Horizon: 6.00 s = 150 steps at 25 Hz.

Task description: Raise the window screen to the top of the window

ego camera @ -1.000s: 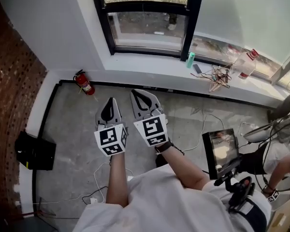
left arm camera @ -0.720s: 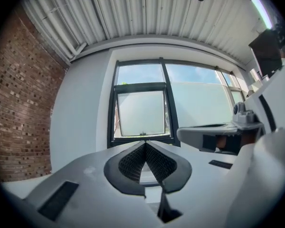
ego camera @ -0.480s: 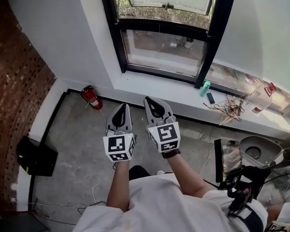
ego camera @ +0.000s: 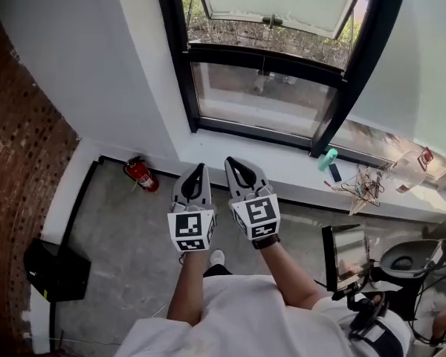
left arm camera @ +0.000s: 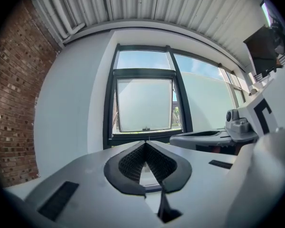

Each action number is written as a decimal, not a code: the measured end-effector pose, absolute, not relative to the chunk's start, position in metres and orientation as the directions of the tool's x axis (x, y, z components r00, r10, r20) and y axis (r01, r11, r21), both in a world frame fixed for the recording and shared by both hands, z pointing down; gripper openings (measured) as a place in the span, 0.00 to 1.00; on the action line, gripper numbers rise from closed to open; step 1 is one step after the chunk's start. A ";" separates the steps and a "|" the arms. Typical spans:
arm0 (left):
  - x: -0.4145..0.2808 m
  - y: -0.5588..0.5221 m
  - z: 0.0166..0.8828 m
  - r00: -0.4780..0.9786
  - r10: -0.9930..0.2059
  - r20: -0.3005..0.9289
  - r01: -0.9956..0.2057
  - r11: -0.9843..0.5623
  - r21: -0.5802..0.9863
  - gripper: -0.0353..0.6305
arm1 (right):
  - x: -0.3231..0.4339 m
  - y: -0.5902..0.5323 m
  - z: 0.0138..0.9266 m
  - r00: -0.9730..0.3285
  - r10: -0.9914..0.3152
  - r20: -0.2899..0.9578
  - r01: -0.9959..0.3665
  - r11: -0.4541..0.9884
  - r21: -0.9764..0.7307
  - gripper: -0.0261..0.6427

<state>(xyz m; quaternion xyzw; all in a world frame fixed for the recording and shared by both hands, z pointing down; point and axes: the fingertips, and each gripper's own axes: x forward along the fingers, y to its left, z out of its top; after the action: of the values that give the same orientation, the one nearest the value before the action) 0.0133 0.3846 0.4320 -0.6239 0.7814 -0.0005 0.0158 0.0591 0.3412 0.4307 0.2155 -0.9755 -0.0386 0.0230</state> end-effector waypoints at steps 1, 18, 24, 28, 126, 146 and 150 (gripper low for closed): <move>-0.007 0.375 0.429 -0.219 -0.975 -0.030 -0.975 0.220 -0.010 0.05 | 0.042 0.333 0.429 -0.904 -0.426 0.030 -0.423 0.902 0.086 0.04; -0.090 0.137 0.458 0.019 -0.999 -0.033 -0.999 -0.020 0.032 0.05 | -0.011 0.100 0.460 -0.772 -0.632 0.065 -0.628 0.775 0.071 0.04; -0.078 0.013 0.426 0.049 -0.996 -0.070 -0.997 -0.044 -0.070 0.05 | -0.023 -0.014 0.425 -0.795 -0.607 0.016 -0.598 0.787 0.153 0.04; -0.078 -0.057 0.413 0.045 -0.996 -0.076 -0.995 -0.038 -0.090 0.05 | -0.024 -0.083 0.411 -0.797 -0.603 -0.010 -0.598 0.788 0.143 0.04; -0.121 -0.263 0.528 0.034 -0.891 0.452 -0.283 -0.442 -0.851 0.15 | -0.035 -0.216 0.886 -0.536 -0.380 0.754 -0.736 0.648 -0.197 0.14; -0.115 -0.269 0.514 0.061 -0.901 0.429 -0.266 -0.429 -0.863 0.15 | 0.018 -0.105 0.816 -0.616 -0.322 0.718 -0.659 0.711 -0.246 0.14; -0.116 -0.265 0.511 0.072 -0.899 0.433 -0.263 -0.436 -0.861 0.15 | 0.008 -0.100 0.817 -0.638 -0.306 0.707 -0.640 0.721 -0.265 0.14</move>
<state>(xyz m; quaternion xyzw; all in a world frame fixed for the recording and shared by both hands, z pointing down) -0.1165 -0.2645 0.5113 -0.6661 0.4360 -0.5235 0.3035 0.0077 -0.0998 0.8166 0.2725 -0.8680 0.2556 0.3271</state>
